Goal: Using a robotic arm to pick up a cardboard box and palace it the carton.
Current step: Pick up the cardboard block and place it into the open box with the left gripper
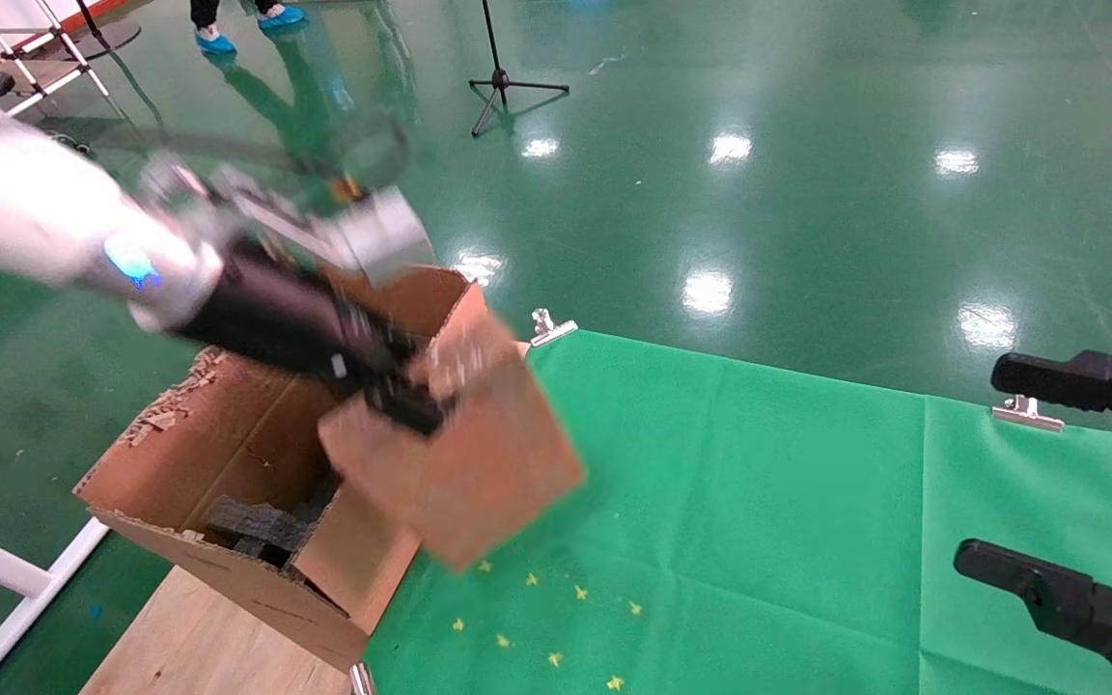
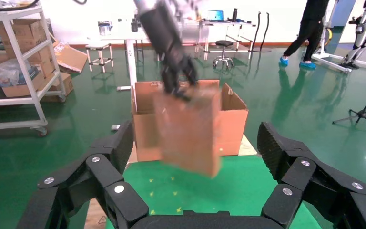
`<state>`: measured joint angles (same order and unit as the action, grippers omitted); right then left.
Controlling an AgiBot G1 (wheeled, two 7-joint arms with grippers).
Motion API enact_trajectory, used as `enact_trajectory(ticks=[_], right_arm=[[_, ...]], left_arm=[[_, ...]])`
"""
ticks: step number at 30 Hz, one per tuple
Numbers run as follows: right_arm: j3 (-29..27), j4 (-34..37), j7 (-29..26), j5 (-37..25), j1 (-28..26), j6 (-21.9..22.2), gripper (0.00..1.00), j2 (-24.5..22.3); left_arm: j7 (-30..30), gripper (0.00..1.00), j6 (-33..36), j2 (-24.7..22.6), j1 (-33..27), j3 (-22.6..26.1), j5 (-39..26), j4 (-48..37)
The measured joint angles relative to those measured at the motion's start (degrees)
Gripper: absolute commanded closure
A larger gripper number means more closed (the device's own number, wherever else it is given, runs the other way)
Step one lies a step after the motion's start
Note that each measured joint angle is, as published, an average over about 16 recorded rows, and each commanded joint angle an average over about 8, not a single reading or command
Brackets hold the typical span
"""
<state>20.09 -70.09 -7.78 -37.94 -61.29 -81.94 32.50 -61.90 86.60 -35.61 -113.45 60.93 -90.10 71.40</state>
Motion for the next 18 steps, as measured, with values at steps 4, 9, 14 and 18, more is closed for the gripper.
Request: enact_trajectory(ticks=[4,9,14,18], right_arm=[[0.0,0.0,0.0,0.0,0.0,0.0,0.0,0.0],[0.0,0.0,0.0,0.0,0.0,0.0,0.0,0.0],[0.0,0.0,0.0,0.0,0.0,0.0,0.0,0.0],[0.0,0.0,0.0,0.0,0.0,0.0,0.0,0.0]], left_arm=[[5.9,1.0,-0.1,1.0,-4.8,-2.0,-0.7,-5.0],[14.0,1.0,-0.1,1.8,-10.5,-3.0,-4.2,-13.5],[21.9,1.0,-0.6,2.1,-13.5,-2.3,-9.0,-23.3],[26.8,1.0,-1.9,1.8,-13.6,-1.2,-12.0,-31.6]])
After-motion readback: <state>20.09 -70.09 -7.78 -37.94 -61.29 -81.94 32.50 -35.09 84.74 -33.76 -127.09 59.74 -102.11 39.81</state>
